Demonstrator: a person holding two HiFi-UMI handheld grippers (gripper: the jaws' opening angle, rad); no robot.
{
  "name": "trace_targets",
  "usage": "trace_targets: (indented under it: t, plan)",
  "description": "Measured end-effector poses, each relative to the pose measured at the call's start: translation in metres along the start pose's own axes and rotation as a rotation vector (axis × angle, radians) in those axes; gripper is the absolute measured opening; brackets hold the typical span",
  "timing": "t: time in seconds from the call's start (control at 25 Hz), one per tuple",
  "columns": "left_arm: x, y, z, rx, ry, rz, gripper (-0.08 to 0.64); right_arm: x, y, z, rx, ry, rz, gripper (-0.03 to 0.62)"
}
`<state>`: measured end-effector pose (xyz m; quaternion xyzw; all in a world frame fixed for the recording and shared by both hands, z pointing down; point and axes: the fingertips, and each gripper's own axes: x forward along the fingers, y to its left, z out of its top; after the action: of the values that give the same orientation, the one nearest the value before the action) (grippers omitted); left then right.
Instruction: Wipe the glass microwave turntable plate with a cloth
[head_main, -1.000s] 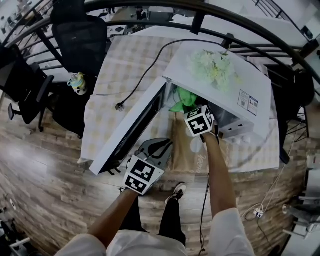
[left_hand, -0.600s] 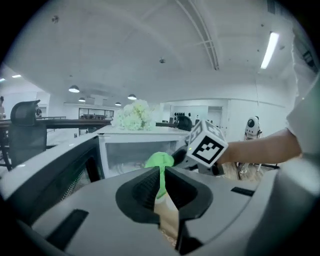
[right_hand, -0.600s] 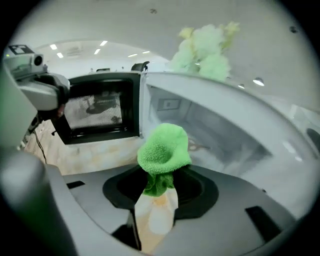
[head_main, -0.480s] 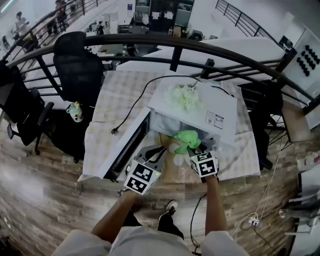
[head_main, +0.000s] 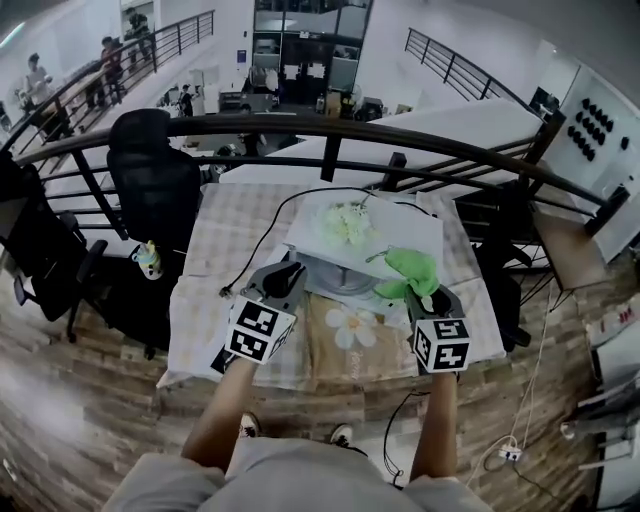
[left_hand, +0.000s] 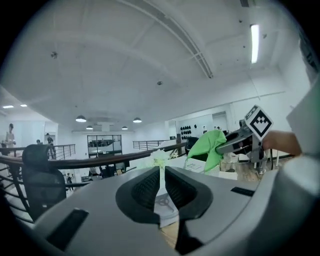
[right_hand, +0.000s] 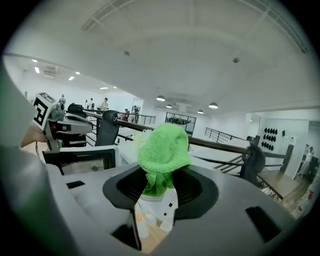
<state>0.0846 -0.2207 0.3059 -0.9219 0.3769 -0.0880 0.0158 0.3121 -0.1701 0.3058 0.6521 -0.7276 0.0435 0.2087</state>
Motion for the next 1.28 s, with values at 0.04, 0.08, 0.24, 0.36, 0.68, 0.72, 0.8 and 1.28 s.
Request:
trace_targets:
  t: [0.04, 0.08, 0.24, 0.36, 0.68, 0.72, 0.8, 1.28]
  plan:
    - [-0.003, 0.004, 0.008, 0.011, -0.011, 0.004, 0.046, -0.008, 0.0, 0.012, -0.005, -0.026, 0.0, 0.17]
    - [-0.006, 0.009, 0.016, 0.018, -0.024, 0.008, 0.046, -0.014, 0.001, 0.024, -0.008, -0.051, 0.001, 0.17]
    - [-0.017, 0.026, 0.038, 0.047, -0.062, 0.014, 0.046, -0.032, 0.01, 0.061, -0.02, -0.136, -0.005, 0.17]
    - [-0.027, 0.03, 0.05, 0.061, -0.08, -0.003, 0.046, -0.04, 0.021, 0.078, -0.052, -0.173, 0.0, 0.17]
    - [-0.034, 0.027, 0.074, 0.141, -0.11, -0.032, 0.046, -0.042, 0.038, 0.096, -0.076, -0.206, 0.036, 0.169]
    - [-0.034, 0.026, 0.077, 0.148, -0.113, -0.036, 0.046, -0.042, 0.038, 0.097, -0.081, -0.208, 0.036, 0.168]
    - [-0.034, 0.022, 0.079, 0.158, -0.117, -0.041, 0.046, -0.043, 0.038, 0.098, -0.091, -0.21, 0.034, 0.166]
    - [-0.029, 0.016, 0.074, 0.164, -0.108, -0.066, 0.046, -0.039, 0.042, 0.094, -0.099, -0.203, 0.035, 0.166]
